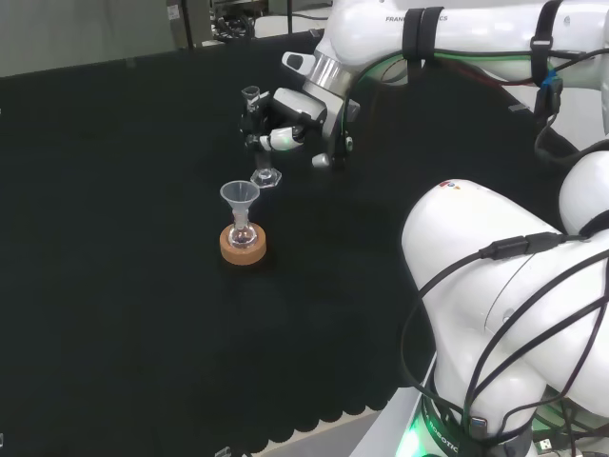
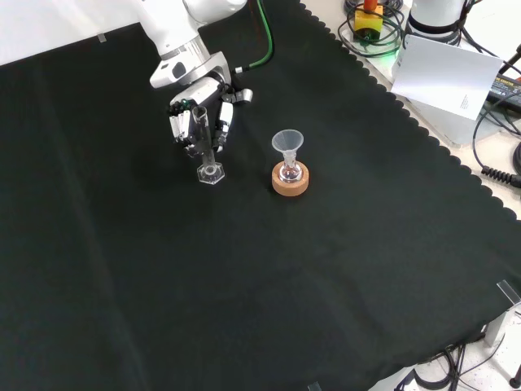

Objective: Put the graduated cylinder back on the table.

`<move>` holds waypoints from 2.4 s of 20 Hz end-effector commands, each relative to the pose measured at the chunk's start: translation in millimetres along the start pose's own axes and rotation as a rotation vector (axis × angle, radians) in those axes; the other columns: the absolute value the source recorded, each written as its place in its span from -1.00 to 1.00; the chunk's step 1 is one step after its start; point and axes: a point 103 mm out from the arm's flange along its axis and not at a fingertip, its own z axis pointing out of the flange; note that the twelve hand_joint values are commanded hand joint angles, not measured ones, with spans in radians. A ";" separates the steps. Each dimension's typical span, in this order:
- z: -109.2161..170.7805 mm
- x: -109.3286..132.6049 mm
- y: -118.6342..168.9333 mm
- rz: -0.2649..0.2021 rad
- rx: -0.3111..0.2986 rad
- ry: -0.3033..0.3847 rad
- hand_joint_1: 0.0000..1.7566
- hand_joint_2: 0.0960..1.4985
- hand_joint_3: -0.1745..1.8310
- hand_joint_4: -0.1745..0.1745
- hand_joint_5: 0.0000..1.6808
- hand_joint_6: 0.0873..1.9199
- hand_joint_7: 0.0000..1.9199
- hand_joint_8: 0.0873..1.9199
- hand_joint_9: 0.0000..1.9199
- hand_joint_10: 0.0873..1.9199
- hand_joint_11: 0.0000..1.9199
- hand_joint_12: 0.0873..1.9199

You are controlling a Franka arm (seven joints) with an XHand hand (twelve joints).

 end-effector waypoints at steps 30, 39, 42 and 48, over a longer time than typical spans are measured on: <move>6.2 -15.0 -18.7 0.059 0.020 0.069 0.19 0.36 -1.00 -0.07 -0.09 -0.37 -0.21 -0.46 0.15 -1.00 -0.33 0.20; -3.5 -12.4 -13.0 0.083 0.054 0.068 0.02 0.23 -1.00 -0.37 -0.59 -0.66 -0.65 -0.35 -0.17 -1.00 -0.72 0.37; -9.8 -13.0 -13.5 0.090 0.057 0.060 -0.02 0.20 -1.00 -0.40 -0.64 -0.77 -0.76 -0.34 -0.26 -1.00 -0.81 0.40; -34.3 -12.4 -23.5 0.109 0.052 0.021 -0.11 0.14 -1.00 -0.42 -0.78 -1.00 -0.99 -0.43 -0.50 -1.00 -1.00 0.44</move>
